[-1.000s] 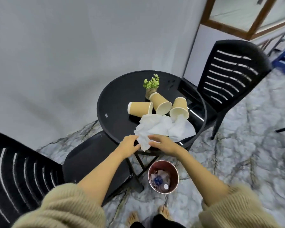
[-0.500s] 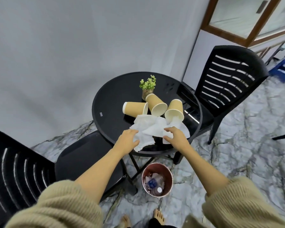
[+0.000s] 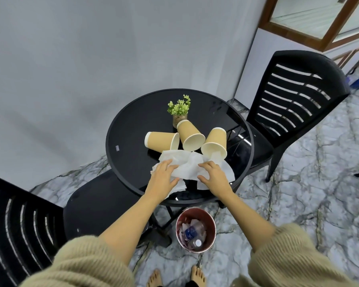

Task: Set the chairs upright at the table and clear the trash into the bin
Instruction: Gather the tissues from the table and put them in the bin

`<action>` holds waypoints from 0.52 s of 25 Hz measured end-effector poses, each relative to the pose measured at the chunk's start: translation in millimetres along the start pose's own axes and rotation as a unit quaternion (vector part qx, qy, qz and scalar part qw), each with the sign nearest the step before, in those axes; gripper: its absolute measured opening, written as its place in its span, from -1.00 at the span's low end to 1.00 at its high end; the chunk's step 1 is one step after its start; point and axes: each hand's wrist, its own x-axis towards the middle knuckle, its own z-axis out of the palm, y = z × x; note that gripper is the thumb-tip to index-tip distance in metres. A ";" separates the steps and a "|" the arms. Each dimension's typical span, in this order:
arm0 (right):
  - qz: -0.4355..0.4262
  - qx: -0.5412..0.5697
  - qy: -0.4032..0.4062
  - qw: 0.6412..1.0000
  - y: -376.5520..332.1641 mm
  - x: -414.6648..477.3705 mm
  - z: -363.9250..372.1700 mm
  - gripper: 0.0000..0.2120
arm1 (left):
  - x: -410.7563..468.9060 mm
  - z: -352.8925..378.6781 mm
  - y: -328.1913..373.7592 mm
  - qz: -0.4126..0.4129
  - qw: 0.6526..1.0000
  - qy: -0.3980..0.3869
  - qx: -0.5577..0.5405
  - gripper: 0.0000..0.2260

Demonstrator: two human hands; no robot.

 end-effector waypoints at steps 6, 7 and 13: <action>0.001 -0.044 0.017 0.999 2.4 9.2 16.9 -0.66 | 20.0 15.5 -1.2 0.005 0.999 0.008 -0.043 -0.69; -0.002 -0.056 0.025 0.998 2.1 9.6 18.6 -0.69 | 20.4 20.6 -3.6 0.000 0.998 0.002 -0.056 -0.72; -0.021 -0.021 0.053 0.998 -2.7 4.0 25.9 -0.87 | 14.1 34.0 -11.2 0.009 0.998 0.013 -0.057 -0.84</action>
